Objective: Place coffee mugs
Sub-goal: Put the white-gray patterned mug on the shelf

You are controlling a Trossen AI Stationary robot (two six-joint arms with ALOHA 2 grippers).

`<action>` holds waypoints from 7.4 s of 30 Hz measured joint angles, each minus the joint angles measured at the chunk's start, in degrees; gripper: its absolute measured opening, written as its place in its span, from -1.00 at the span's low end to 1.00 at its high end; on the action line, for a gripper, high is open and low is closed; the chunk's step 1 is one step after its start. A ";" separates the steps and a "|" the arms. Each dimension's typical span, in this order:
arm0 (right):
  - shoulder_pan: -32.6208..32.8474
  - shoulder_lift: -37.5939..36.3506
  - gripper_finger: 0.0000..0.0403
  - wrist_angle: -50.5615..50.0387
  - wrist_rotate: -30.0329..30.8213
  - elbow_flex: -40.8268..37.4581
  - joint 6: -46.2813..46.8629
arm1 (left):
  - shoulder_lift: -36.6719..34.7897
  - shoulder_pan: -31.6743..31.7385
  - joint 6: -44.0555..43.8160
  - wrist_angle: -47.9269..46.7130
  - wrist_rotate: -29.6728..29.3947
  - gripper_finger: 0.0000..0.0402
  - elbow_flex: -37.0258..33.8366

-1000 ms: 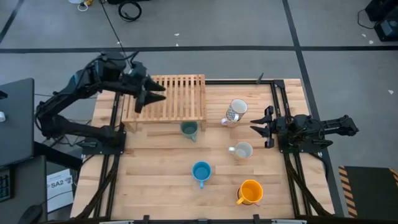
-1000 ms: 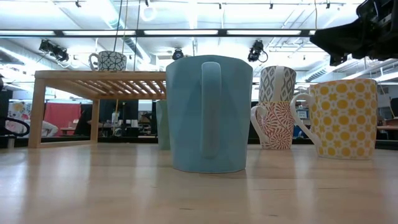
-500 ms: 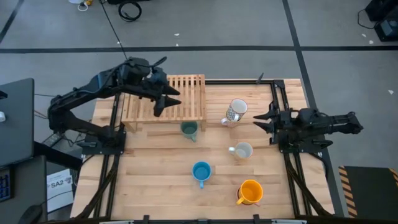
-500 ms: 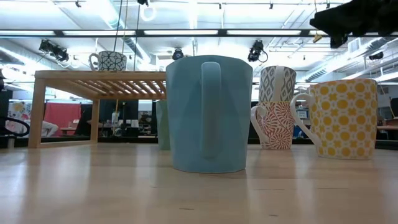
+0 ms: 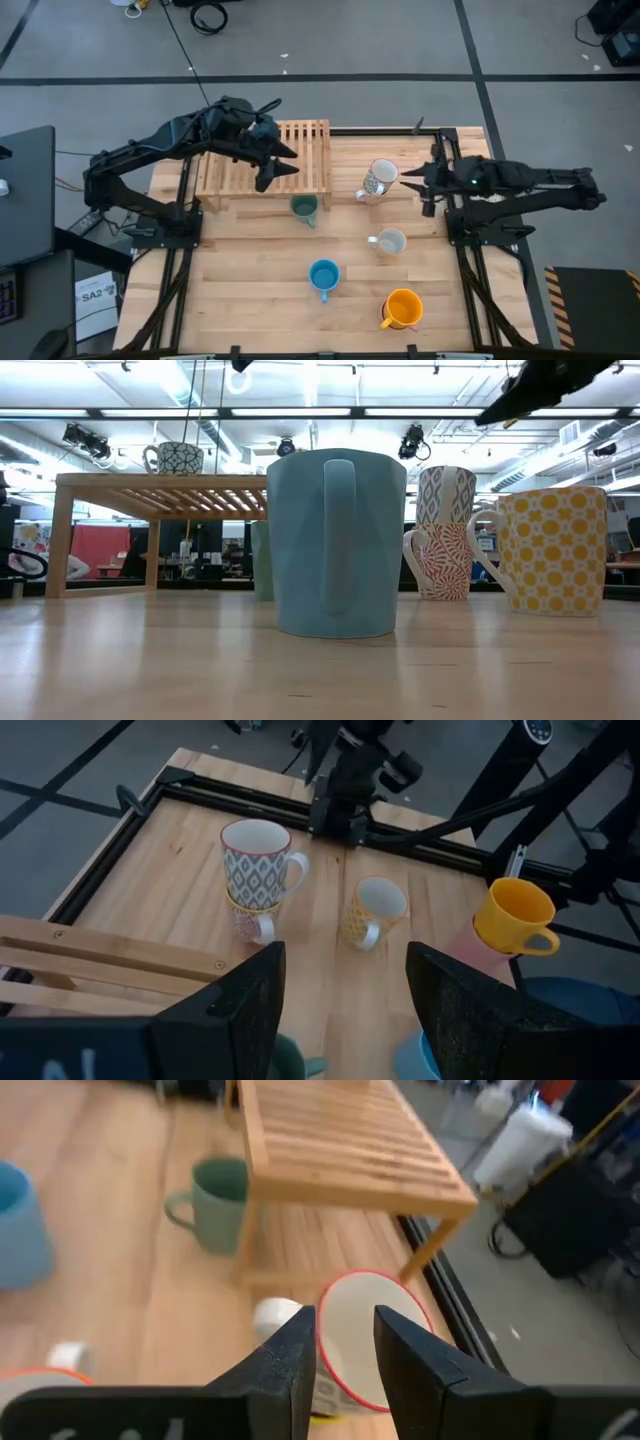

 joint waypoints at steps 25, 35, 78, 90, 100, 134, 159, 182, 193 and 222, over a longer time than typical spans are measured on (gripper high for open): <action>-12.92 21.41 -0.46 -14.43 -14.75 12.37 -11.05 | 0.00 -4.36 0.16 0.14 -0.31 0.07 0.00; -14.71 26.30 -0.46 -14.56 -17.93 12.37 -13.39 | -0.02 -4.36 0.14 0.14 -0.31 0.07 0.00; -14.70 28.84 -0.86 -23.09 -17.65 29.77 -9.09 | -0.02 -4.31 0.17 0.49 -10.28 0.07 0.00; -14.70 28.95 -0.85 -19.71 -17.34 34.71 5.58 | 3.48 -4.60 3.10 8.05 -13.85 0.07 0.07; -14.79 31.02 -0.85 -18.99 -13.27 34.69 13.24 | 7.68 -5.23 9.29 17.07 -18.01 0.07 0.04; -17.01 35.46 -0.85 -13.10 -16.78 34.62 19.59 | 21.86 -7.51 21.23 34.82 -29.29 0.07 -0.02; -16.99 35.53 -0.84 -11.35 -22.24 34.62 19.41 | 25.92 -7.09 21.21 39.15 -33.31 -0.15 0.00; -17.01 35.48 -0.84 -11.35 -22.21 34.62 19.39 | 25.92 -7.44 21.12 39.09 -33.14 -0.60 0.00; -17.01 35.48 -0.63 -10.30 -22.20 34.62 19.30 | 25.83 -7.42 21.01 39.07 -33.31 -0.62 0.00; -16.99 24.76 -0.15 -10.13 -20.84 34.64 9.37 | 24.35 -7.42 19.33 38.44 -40.99 -0.62 0.00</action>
